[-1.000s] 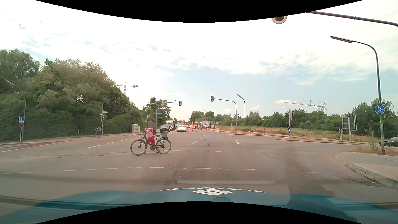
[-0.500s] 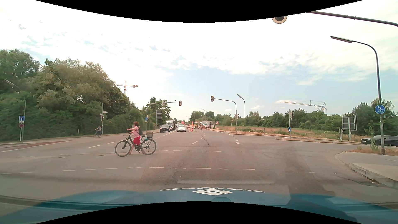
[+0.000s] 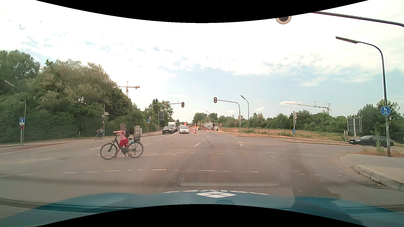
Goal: Follow the waypoints while adhering to traffic rules and regulations
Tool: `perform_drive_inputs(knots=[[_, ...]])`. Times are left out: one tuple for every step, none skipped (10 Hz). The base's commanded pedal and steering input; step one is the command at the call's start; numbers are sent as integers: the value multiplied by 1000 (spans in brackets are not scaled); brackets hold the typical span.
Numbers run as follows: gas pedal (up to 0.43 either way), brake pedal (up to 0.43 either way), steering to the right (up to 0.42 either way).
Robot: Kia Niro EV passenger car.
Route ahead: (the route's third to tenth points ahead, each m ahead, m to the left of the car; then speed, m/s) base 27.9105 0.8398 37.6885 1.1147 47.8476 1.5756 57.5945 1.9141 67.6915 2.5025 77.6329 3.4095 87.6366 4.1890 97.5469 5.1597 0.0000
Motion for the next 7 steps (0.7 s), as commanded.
perform_drive_inputs(knots=[[0,244,14],[0,244,14],[0,244,14],[0,244,14],[0,244,14],[0,244,14],[0,244,14]])
